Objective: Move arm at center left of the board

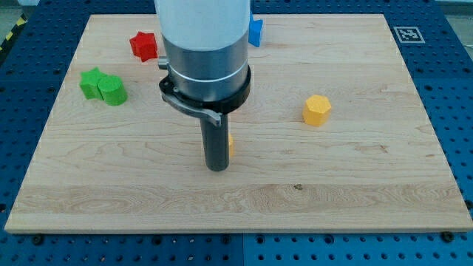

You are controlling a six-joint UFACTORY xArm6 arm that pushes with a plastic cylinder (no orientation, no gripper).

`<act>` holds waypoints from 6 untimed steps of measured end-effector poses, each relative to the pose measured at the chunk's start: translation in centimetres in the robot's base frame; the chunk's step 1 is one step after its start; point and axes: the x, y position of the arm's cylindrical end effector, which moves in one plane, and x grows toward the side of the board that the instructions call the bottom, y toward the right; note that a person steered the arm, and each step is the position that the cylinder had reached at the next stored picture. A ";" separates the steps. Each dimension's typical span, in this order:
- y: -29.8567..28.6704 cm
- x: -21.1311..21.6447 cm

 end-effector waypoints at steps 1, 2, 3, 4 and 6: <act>0.0 -1.2; 0.0 -1.6; -1.2 -1.3; -8.2 -1.2; -24.8 -5.0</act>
